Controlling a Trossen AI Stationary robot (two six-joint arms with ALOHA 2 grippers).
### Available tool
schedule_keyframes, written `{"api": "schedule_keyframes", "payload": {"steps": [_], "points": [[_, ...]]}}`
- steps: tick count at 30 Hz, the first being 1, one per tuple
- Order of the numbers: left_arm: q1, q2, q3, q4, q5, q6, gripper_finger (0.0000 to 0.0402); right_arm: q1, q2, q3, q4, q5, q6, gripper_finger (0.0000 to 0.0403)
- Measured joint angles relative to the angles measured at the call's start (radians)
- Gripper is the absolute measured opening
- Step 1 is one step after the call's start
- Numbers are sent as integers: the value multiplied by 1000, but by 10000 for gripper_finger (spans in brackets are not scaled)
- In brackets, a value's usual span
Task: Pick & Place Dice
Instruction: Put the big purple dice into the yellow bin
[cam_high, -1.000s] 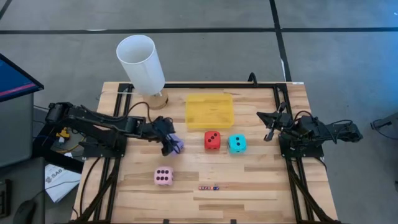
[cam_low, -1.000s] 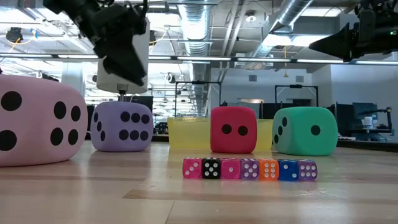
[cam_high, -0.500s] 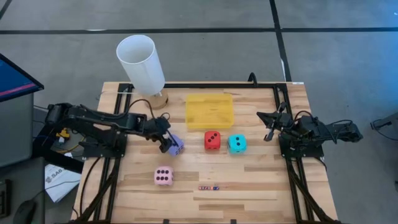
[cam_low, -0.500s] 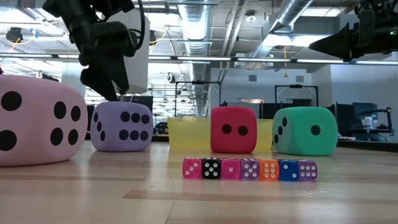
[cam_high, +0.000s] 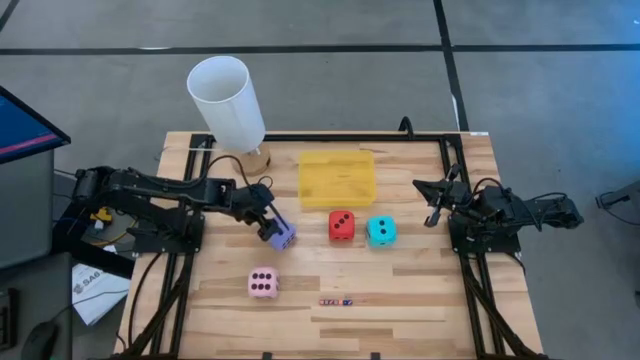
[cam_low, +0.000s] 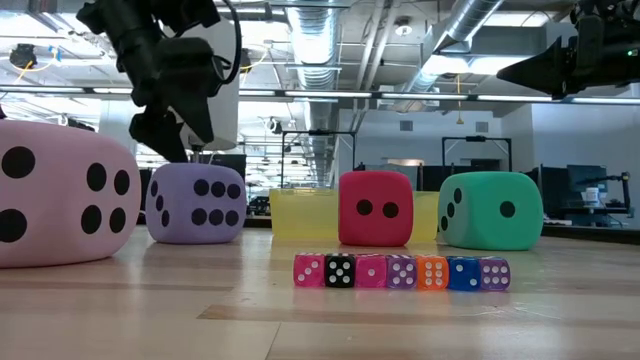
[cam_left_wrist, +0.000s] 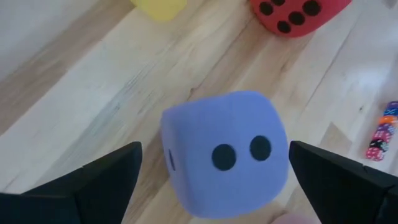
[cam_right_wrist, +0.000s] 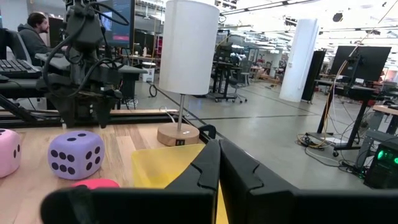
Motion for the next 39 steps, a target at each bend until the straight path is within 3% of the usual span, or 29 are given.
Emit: {"api": "schedule_keyframes", "payload": {"steps": [11,18,30,39], "points": [[-6,0,0,35,35,-58,398,0,0,0,0,0,0,3],[-6,0,0,36,33,49,398,0,0,0,0,0,0,3],[-6,0,0,36,33,54,398,0,0,0,0,0,0,3],[-5,0,0,134,-88,56,398,0,0,0,0,0,0,3]]}}
